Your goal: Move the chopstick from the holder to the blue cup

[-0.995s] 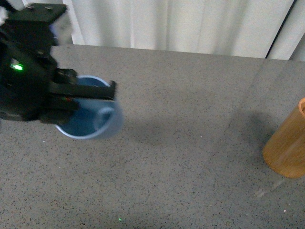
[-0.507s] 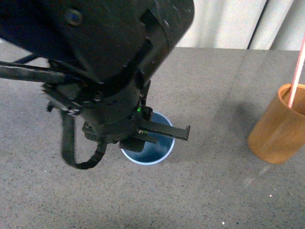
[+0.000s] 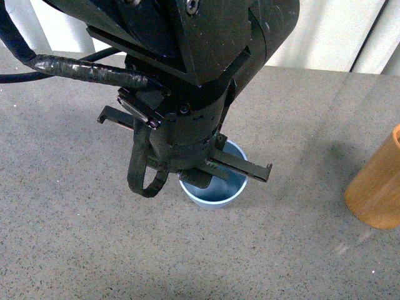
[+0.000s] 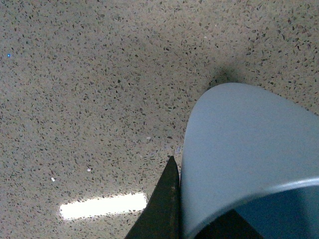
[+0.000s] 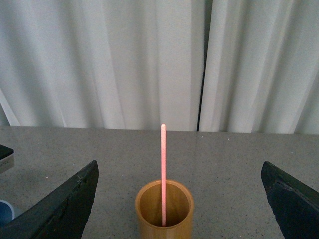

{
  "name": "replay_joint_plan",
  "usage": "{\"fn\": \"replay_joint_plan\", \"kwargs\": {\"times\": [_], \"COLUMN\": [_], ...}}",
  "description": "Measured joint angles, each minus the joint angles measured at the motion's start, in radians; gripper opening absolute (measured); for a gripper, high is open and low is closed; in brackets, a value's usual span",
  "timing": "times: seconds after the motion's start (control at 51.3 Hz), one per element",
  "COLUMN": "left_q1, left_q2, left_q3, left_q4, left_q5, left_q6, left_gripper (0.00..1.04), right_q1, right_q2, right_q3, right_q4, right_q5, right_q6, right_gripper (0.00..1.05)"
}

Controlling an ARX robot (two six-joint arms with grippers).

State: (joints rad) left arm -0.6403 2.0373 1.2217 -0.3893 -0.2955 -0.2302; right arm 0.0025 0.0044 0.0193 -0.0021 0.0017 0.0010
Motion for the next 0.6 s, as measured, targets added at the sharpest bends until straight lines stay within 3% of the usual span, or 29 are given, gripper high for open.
{"fn": "replay_joint_plan", "kwargs": {"times": [0.059, 0.234, 0.351, 0.605], "left_q1": [0.007, 0.044, 0.064, 0.130], "left_q2": [0.000, 0.003, -0.013, -0.123], "left_q3": [0.000, -0.008, -0.008, -0.028], "left_q4": [0.004, 0.006, 0.004, 0.001], "left_q5": [0.000, 0.006, 0.013, 0.058], "left_q6": [0.000, 0.019, 0.020, 0.020], "left_gripper": [0.05, 0.39, 0.53, 1.00], "right_q1": [0.000, 0.000, 0.000, 0.000], "right_q2": [0.000, 0.000, 0.000, 0.000], "right_q3": [0.000, 0.000, 0.000, 0.000], "right_q4": [0.000, 0.000, 0.000, 0.000], "right_q5": [0.000, 0.000, 0.000, 0.000], "right_q6": [0.000, 0.000, 0.000, 0.000], "right_gripper": [0.95, 0.95, 0.95, 0.95]}}
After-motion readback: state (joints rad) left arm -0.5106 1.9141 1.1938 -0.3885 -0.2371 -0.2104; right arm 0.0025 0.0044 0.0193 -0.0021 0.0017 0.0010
